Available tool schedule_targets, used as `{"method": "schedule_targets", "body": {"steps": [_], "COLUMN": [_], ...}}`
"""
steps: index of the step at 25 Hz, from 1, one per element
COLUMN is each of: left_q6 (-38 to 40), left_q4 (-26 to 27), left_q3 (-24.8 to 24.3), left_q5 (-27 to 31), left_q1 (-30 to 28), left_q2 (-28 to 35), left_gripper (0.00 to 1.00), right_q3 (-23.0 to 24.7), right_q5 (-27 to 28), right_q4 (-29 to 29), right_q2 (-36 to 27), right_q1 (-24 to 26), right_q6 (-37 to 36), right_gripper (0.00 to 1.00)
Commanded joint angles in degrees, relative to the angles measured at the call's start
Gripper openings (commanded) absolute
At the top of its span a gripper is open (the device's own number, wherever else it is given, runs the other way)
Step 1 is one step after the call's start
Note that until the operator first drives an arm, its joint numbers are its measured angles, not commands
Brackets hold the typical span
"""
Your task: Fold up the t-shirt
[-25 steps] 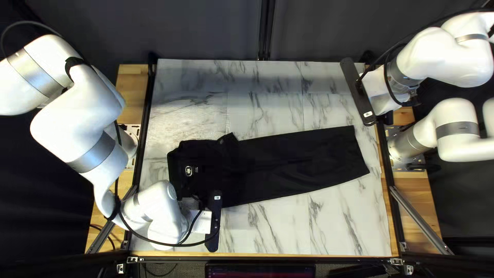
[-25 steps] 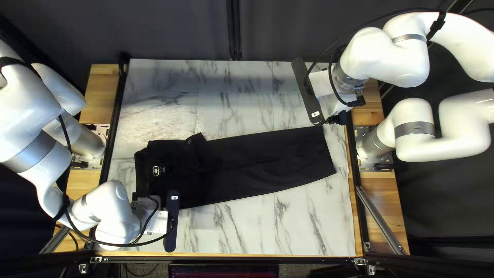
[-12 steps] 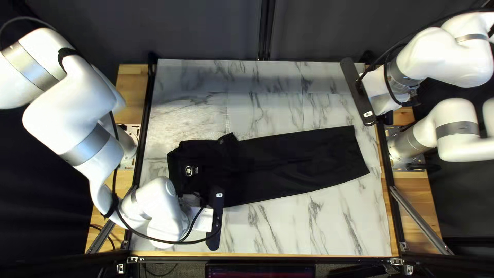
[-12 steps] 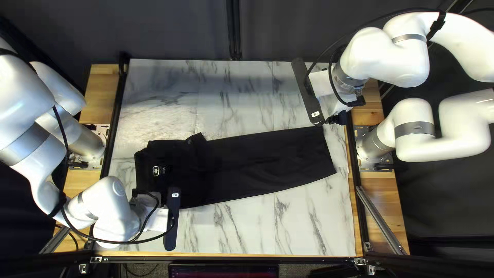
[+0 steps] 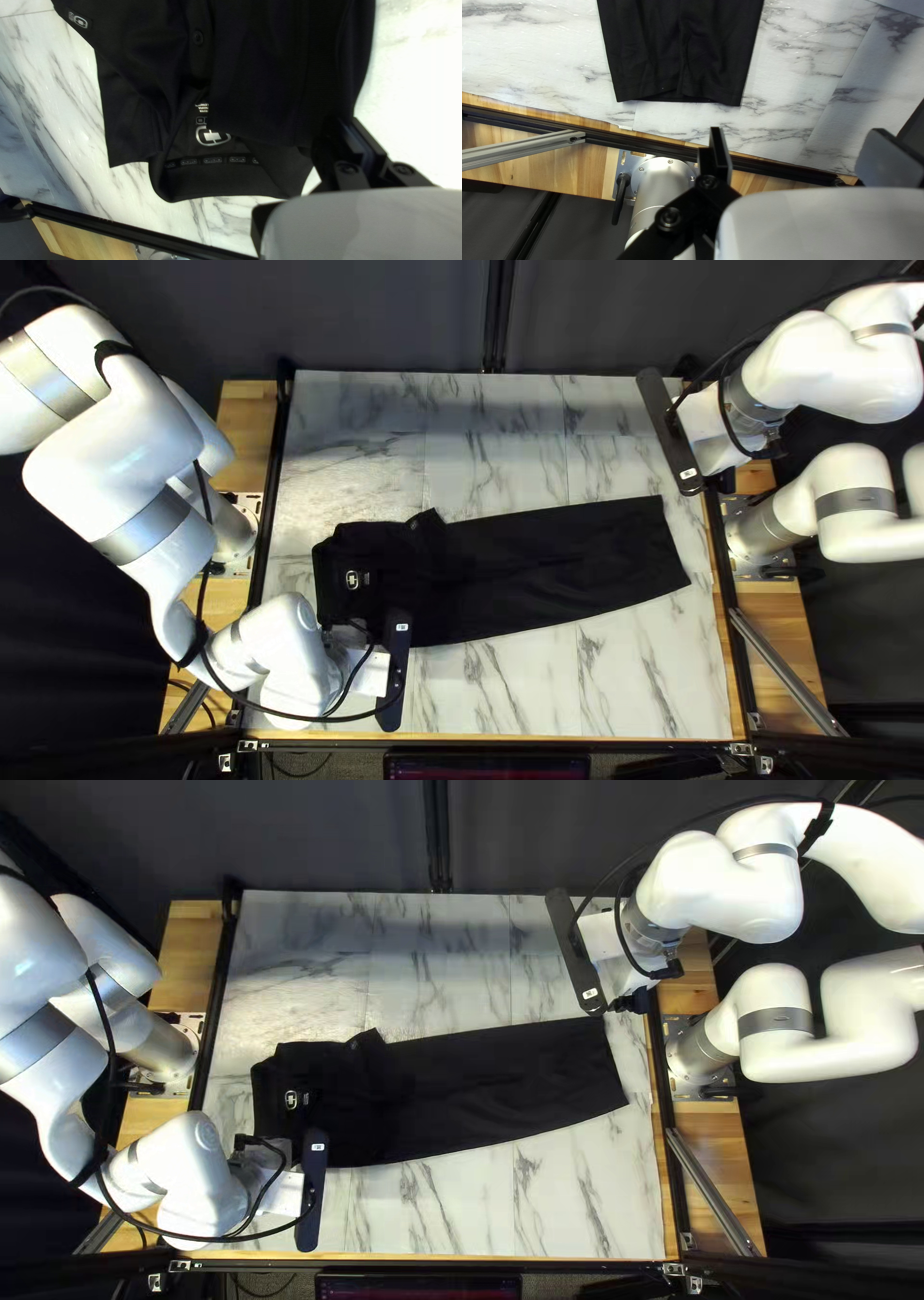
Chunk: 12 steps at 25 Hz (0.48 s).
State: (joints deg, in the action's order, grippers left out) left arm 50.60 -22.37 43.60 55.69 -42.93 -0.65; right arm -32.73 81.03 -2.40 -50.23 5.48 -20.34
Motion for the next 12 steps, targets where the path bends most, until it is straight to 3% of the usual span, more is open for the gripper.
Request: {"method": "schedule_targets", "body": {"steps": [1,12], "left_q6": [-3.0,-14.3], "left_q4": [-1.3,-5.0], "left_q3": [1.4,8.5], "left_q5": [0.0,0.5], "left_q1": [2.2,8.8], "left_q2": [-0.3,-3.2], "left_gripper": [0.0,0.0], "right_q3": [0.0,0.0], "right_q5": [0.0,0.0], "right_q4": [0.0,0.0], "right_q2": [0.0,0.0], "right_q1": [0.0,0.0], "right_q6": [0.0,0.0], "right_gripper": [1.0,1.0]}}
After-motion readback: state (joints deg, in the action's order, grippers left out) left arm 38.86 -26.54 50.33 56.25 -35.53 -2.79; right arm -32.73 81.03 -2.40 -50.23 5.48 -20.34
